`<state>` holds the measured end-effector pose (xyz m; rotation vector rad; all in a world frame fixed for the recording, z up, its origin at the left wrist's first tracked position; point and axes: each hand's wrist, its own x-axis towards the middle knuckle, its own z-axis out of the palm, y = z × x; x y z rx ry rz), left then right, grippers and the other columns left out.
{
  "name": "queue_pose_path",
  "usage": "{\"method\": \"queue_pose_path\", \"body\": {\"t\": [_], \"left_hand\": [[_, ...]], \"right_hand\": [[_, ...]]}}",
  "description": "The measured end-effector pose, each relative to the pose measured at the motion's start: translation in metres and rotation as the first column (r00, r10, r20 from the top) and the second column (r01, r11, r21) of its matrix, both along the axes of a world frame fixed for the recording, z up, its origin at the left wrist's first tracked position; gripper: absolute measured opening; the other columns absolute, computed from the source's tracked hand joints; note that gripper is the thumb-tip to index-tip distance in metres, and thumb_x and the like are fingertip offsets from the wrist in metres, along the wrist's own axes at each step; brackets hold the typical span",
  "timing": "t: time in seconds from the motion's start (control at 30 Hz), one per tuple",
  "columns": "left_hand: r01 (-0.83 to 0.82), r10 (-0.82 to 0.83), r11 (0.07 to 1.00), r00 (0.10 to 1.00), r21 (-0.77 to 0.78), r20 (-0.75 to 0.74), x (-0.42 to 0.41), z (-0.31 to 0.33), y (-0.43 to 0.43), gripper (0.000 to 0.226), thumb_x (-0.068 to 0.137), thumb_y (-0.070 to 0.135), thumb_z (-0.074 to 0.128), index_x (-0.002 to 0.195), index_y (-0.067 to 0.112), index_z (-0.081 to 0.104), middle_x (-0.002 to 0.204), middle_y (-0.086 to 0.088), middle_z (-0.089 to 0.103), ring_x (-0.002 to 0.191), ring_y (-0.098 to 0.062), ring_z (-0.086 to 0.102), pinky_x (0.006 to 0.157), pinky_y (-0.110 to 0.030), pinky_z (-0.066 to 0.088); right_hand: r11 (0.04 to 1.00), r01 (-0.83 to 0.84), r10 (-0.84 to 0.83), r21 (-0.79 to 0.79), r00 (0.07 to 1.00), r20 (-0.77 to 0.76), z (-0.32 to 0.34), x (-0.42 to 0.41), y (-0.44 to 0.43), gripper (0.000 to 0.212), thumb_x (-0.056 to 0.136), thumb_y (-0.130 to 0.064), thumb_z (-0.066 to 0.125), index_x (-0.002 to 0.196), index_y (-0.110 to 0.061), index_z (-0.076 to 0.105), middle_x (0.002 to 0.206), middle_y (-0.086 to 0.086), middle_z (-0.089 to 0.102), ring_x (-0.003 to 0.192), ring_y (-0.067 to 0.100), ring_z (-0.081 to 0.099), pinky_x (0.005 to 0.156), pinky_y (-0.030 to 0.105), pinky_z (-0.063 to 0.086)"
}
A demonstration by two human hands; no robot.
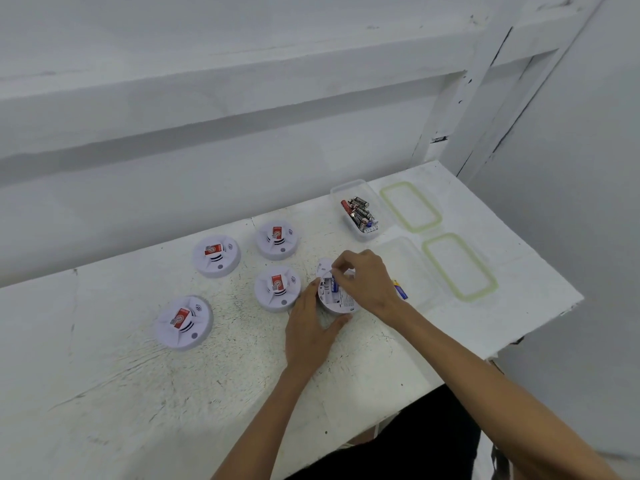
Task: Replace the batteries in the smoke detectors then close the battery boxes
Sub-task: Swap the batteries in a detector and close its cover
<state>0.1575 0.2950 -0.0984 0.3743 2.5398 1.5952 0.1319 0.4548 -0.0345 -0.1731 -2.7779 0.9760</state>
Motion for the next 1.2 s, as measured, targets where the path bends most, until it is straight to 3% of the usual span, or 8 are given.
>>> {"method": "queue_pose_path", "body": {"t": [0.2,0.37,0.63,0.73,0.83,1.0,1.07,1.2], "left_hand": [[-0.007,0.007,1.0,1.0,-0.007,0.001,0.0,0.0,0.001,0.084,0.077,0.052,0.084,0.148,0.029,0.044,0.145,0.02,0.051,0.131,0.004,0.047,0.105,-0.017,0.04],[-0.022,0.022,0.999,1.0,-0.045,-0.006,0.0,-0.003,0.004,0.091,0.078,0.055,0.081,0.153,0.025,0.039,0.152,0.01,0.049,0.139,-0.007,0.046,0.109,-0.029,0.044],[-0.014,0.014,0.998,1.0,-0.061,-0.005,0.0,-0.003,0.003,0.082,0.084,0.044,0.081,0.152,0.029,0.037,0.153,0.015,0.046,0.136,0.006,0.039,0.107,-0.019,0.037],[-0.009,0.008,0.999,1.0,-0.043,-0.017,-0.001,-0.005,0.003,0.08,0.083,0.043,0.081,0.15,0.03,0.04,0.15,0.017,0.049,0.137,0.002,0.044,0.108,-0.026,0.042],[-0.028,0.028,1.0,1.0,-0.014,-0.009,-0.002,-0.007,0.004,0.084,0.078,0.048,0.084,0.149,0.032,0.042,0.148,0.019,0.05,0.135,0.003,0.046,0.109,-0.028,0.044],[-0.024,0.025,1.0,0.999,0.015,-0.037,-0.001,0.002,0.003,0.074,0.075,0.061,0.081,0.135,0.061,0.038,0.132,0.045,0.047,0.126,0.016,0.046,0.096,-0.007,0.037],[-0.023,0.022,1.0,0.998,-0.003,-0.054,0.0,0.002,0.003,0.076,0.075,0.066,0.078,0.138,0.058,0.036,0.133,0.047,0.043,0.127,0.019,0.041,0.097,-0.007,0.033],[-0.026,0.025,0.999,0.998,-0.018,-0.054,0.001,0.003,0.002,0.079,0.073,0.071,0.073,0.14,0.054,0.033,0.133,0.052,0.036,0.126,0.027,0.033,0.096,-0.002,0.028]], "right_hand": [[0.989,-0.031,0.032,0.147,0.999,-0.007,-0.017,0.002,-0.006,0.007,0.09,-0.018,0.066,0.091,-0.011,0.068,0.095,0.004,0.065,0.088,0.023,0.054,0.074,0.036,0.049],[0.96,-0.07,0.099,0.272,0.99,-0.096,-0.027,0.011,-0.01,0.016,0.095,-0.018,0.059,0.088,-0.007,0.066,0.094,0.006,0.064,0.085,0.023,0.053,0.07,0.035,0.05],[0.867,-0.136,0.178,0.479,0.983,-0.043,-0.034,0.021,-0.012,0.027,0.095,-0.027,0.054,0.095,-0.008,0.073,0.105,0.007,0.067,0.101,0.025,0.058,0.065,0.034,0.057],[0.896,-0.139,0.144,0.421,0.989,0.018,-0.031,0.025,-0.011,0.043,0.097,-0.039,0.041,0.103,-0.011,0.073,0.119,0.005,0.066,0.111,0.023,0.055,0.075,0.035,0.058],[0.964,-0.1,0.096,0.246,0.995,0.029,-0.015,0.018,-0.006,0.029,0.096,-0.035,0.053,0.096,-0.012,0.071,0.101,0.002,0.07,0.098,0.02,0.058,0.077,0.036,0.053],[0.994,0.104,-0.106,-0.028,0.992,-0.074,0.018,-0.009,0.017,0.017,0.095,-0.017,0.058,0.106,-0.014,0.071,0.098,-0.002,0.072,0.082,0.011,0.065,0.077,0.026,0.055],[0.98,0.195,-0.196,-0.027,0.977,-0.078,0.019,-0.029,0.032,0.019,0.093,-0.013,0.057,0.107,-0.013,0.07,0.096,-0.001,0.072,0.086,0.015,0.065,0.078,0.029,0.055],[0.938,0.288,-0.299,0.191,0.954,0.033,0.02,-0.07,0.061,0.023,0.092,-0.01,0.053,0.111,-0.005,0.066,0.086,0.012,0.07,0.102,0.033,0.053,0.081,0.04,0.048]]}}
